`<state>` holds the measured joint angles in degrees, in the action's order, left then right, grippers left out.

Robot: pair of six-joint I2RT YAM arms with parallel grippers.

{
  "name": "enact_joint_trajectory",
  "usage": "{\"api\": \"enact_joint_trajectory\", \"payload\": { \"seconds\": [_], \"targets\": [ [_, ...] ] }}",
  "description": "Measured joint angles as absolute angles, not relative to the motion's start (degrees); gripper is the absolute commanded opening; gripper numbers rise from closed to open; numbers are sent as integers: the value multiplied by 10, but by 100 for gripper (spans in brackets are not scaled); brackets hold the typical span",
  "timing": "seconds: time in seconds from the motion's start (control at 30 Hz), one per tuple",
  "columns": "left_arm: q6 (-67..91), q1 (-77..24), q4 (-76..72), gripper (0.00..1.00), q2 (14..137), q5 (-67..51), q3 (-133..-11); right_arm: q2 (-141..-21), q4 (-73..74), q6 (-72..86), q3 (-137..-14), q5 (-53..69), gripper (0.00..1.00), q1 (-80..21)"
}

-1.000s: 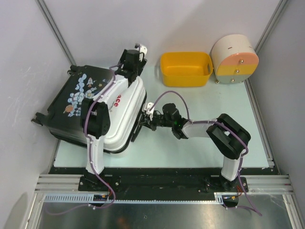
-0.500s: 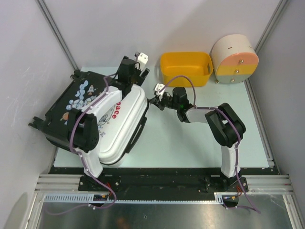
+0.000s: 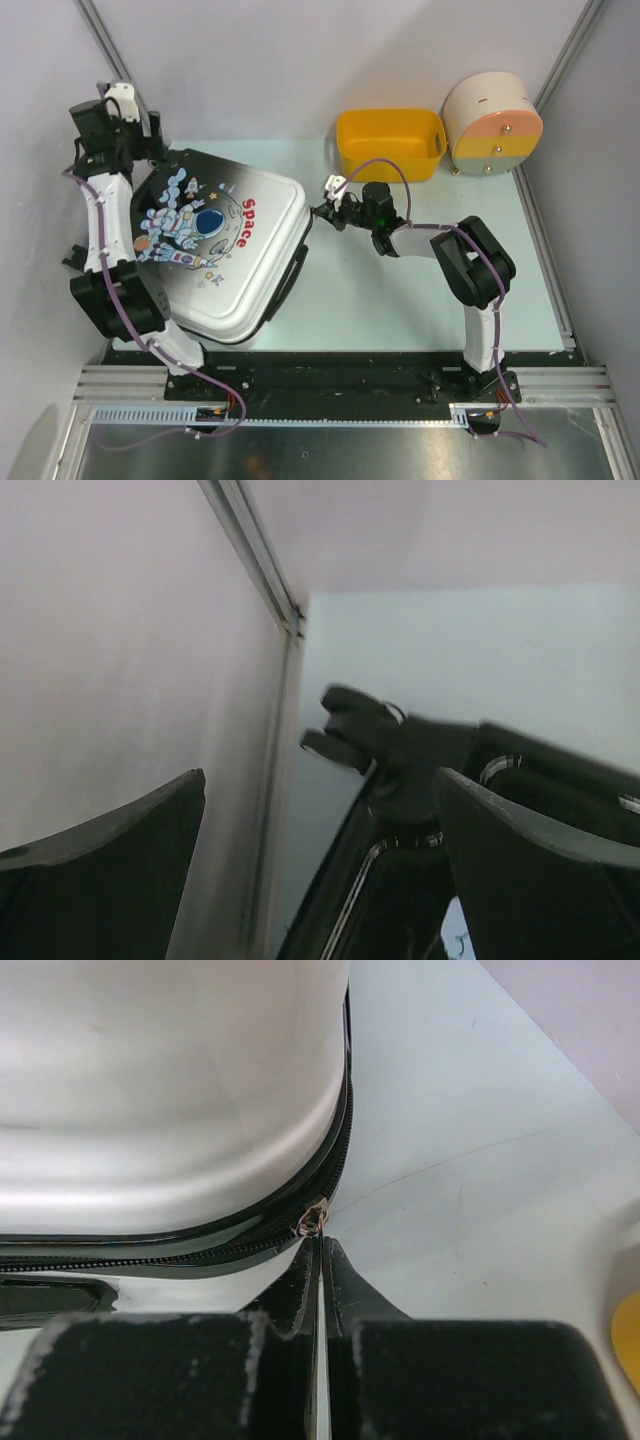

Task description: Open, take out, and arrange the luggage

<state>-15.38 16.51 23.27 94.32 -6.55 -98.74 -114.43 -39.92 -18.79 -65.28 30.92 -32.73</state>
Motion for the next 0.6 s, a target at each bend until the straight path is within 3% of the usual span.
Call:
{"api": "enact_joint_trajectory", "payload": {
  "seconds": [0.37, 0.6],
  "targets": [
    [-50, 208, 285, 99, 1053, -252, -1004, -1144, -387, -192, -653, 323, 0, -321],
    [10, 215, 280, 89, 1108, -358, -1038, -1132, -370, -194, -646, 345, 0, -309]
  ]
}}
